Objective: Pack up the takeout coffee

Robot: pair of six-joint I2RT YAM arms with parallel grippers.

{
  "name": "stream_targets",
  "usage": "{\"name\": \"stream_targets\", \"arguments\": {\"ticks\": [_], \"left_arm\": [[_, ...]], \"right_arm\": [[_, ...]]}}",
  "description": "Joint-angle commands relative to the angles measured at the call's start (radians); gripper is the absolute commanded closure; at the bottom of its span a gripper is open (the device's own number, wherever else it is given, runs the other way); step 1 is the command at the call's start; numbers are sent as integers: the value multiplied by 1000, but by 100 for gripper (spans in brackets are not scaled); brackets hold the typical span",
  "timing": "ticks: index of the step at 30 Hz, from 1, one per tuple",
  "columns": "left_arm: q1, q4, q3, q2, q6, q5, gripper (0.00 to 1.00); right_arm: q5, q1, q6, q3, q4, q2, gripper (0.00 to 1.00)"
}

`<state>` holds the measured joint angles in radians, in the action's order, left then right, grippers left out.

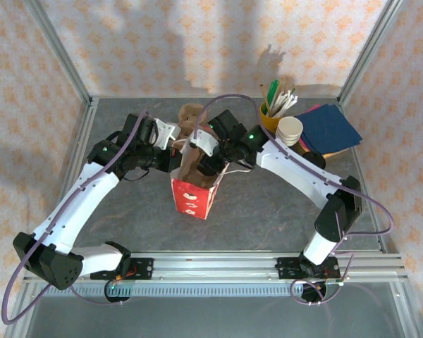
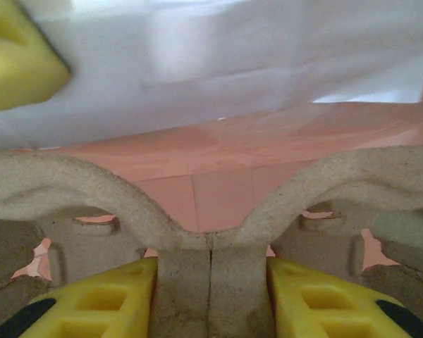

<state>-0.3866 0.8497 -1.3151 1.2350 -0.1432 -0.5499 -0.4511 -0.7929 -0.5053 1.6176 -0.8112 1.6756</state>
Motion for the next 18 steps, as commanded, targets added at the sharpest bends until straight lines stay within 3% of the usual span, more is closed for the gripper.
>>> {"name": "stream_targets", "arguments": {"ticks": [1, 18], "left_arm": [[-9, -45, 1, 0, -31, -16, 100], [-9, -95, 65, -35, -59, -41, 100]], "right_arm": [[57, -25, -43, 2, -57, 22, 62], [102, -55, -30, 50, -137, 126, 61]]}}
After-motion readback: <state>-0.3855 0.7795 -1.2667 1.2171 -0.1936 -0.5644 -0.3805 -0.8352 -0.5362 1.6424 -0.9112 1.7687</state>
